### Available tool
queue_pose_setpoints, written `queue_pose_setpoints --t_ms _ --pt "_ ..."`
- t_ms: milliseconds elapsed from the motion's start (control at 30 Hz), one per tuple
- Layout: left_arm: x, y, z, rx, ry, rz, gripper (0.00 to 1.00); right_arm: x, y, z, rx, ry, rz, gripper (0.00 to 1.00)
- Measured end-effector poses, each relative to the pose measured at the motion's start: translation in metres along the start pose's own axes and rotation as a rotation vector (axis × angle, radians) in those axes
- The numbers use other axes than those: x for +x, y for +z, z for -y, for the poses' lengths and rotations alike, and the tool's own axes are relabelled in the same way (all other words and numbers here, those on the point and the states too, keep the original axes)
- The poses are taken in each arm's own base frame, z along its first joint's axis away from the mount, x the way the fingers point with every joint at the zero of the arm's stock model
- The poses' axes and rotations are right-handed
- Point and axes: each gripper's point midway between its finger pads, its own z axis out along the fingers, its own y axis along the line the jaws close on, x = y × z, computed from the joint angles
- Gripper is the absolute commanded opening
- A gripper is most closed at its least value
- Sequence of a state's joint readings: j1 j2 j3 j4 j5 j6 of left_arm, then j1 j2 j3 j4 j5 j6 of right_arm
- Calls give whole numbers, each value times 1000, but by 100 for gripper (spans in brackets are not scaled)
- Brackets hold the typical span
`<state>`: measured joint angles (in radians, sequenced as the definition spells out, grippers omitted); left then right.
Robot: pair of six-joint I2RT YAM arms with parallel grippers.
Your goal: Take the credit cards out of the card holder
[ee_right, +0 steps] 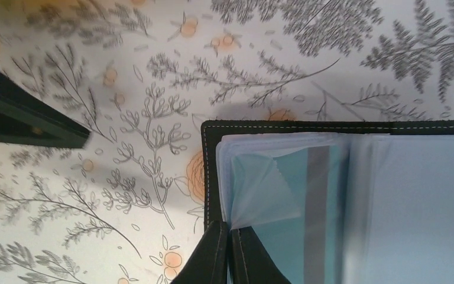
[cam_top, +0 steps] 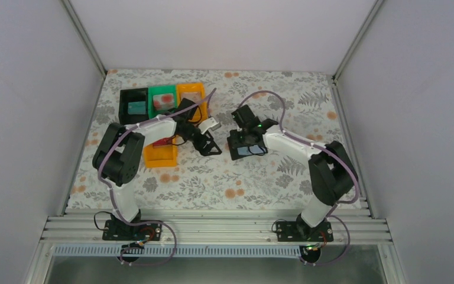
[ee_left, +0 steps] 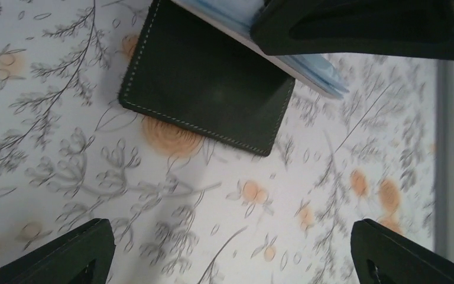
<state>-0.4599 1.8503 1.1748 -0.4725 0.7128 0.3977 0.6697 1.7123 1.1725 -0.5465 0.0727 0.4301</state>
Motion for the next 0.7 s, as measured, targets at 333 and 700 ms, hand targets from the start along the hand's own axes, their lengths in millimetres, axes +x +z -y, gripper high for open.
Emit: queue_pose_setpoints --t_ms 333,700 --pt "-7 36 -13 146 -214 43 100 -18 -23 10 -142 126 99 4" --pt "-39 29 -3 294 -213 184 89 -41 -62 -2 -327 153 199 4"
